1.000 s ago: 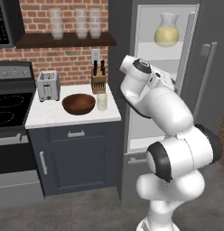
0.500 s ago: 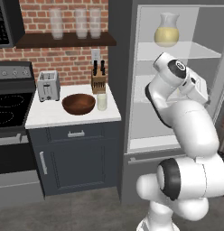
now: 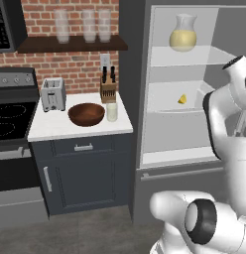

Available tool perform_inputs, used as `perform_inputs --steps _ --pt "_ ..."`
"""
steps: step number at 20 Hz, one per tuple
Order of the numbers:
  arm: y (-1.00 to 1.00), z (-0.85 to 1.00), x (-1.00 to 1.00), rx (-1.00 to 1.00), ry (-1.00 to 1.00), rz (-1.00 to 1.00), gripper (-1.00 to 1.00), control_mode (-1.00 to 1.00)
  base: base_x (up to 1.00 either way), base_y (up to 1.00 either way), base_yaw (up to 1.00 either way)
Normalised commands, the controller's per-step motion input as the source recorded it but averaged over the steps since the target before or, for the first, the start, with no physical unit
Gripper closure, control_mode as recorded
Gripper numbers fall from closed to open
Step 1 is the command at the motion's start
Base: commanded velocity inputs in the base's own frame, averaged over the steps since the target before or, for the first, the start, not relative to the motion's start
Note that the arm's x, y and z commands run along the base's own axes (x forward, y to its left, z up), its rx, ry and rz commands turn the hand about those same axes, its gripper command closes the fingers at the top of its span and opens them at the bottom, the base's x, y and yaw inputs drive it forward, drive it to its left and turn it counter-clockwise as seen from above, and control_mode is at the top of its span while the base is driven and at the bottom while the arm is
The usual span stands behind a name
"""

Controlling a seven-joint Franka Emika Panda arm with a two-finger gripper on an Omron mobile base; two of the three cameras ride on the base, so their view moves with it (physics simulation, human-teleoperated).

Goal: Grab a lemon wedge from the fridge and one ice cube from the ice bowl, and put them in the glass of lemonade.

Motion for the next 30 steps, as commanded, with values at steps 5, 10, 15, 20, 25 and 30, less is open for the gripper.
perform_inputs --steps 5,10,15,20,25,30 --pt "0.89 0.00 -0.43 0.11 -0.04 0.30 -1.00 -1.00 0.00 0.00 0.00" --pt "1.00 -0.03 -0.02 0.20 0.03 0.46 -1.00 -1.00 0.00 0.00 0.00" --pt "0.98 -0.21 0.00 0.28 0.02 0.53 -1.00 -1.00 0.00 0.00 0.00" --pt "0.47 -0.23 0.00 0.45 0.00 0.63 -1.00 -1.00 0.00 0.00 0.00" --pt "0.05 0.00 0.00 0.29 0.00 0.67 -1.00 -1.00 0.00 0.00 0.00" --pt "0.00 0.00 0.00 0.01 0.03 0.16 -1.00 -1.00 0.00 0.00 0.00"
